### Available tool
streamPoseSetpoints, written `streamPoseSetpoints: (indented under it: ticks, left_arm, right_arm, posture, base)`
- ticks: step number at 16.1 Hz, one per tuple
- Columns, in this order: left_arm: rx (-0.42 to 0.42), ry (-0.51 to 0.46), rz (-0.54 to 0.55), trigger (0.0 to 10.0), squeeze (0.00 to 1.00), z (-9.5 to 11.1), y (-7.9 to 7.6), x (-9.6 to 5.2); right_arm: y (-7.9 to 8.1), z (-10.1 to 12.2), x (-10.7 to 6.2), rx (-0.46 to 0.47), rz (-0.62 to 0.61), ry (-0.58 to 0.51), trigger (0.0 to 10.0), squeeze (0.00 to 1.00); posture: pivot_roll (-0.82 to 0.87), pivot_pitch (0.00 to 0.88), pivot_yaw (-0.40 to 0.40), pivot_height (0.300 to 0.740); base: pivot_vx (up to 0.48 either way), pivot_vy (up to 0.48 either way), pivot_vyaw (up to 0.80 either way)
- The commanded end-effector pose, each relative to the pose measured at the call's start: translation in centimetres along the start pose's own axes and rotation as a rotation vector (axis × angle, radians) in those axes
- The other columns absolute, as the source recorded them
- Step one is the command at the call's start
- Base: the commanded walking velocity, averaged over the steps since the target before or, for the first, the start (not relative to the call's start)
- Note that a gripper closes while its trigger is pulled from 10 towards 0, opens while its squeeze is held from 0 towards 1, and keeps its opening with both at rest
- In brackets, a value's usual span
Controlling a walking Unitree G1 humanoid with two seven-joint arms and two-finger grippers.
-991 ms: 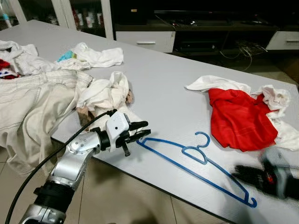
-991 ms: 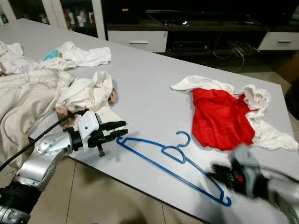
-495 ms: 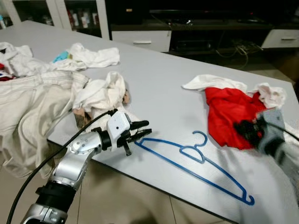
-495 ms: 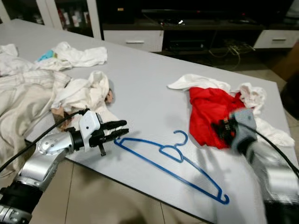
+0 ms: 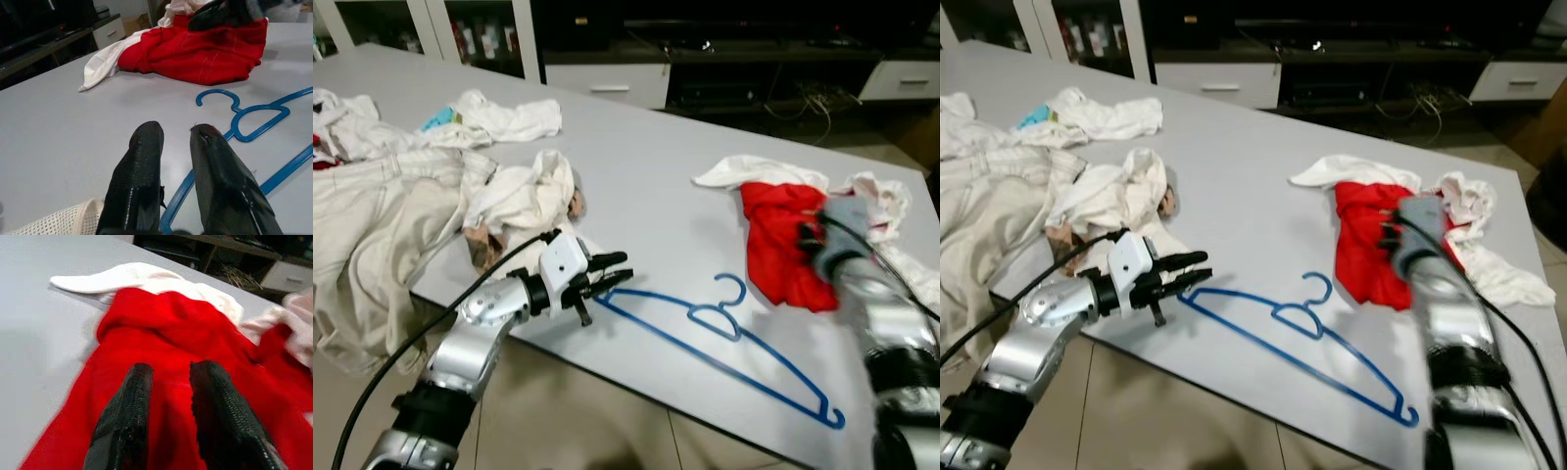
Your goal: Hang hanger
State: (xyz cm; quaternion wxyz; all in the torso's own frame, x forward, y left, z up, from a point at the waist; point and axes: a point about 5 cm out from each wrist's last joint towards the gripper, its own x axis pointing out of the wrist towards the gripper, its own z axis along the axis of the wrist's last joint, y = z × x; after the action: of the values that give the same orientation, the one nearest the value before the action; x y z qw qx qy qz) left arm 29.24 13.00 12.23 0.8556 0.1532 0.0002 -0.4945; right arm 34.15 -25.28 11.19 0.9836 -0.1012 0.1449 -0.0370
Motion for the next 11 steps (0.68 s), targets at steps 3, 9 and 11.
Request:
streamPoseSetpoints:
  ticks: [3, 9, 11]
  left_arm:
    - [0.025, -0.002, 0.000, 10.0, 0.00, 0.4, 0.0, 0.0]
    - [0.026, 0.001, 0.005, 10.0, 0.00, 0.4, 0.0, -0.1]
    - [0.029, 0.001, 0.004, 10.0, 0.00, 0.4, 0.1, -0.1]
  right_arm:
    - [0.6, -1.0, 0.9, -0.088, -0.026, 0.092, 10.0, 0.00]
    - [3.8, -2.5, 1.3, -0.095, 0.141, 0.171, 10.0, 0.00]
    - [5.9, -2.5, 1.1, -0.056, 0.274, 0.166, 10.0, 0.00]
  posture:
    - [-0.04, 0.000, -0.050, 0.740]
    - [-0.03, 0.000, -0.047, 0.740]
    - [-0.03, 0.000, -0.044, 0.740]
  base:
    - [0.000, 0.000, 0.00]
    - [0.000, 0.000, 0.00]
    - [0.000, 0.000, 0.00]
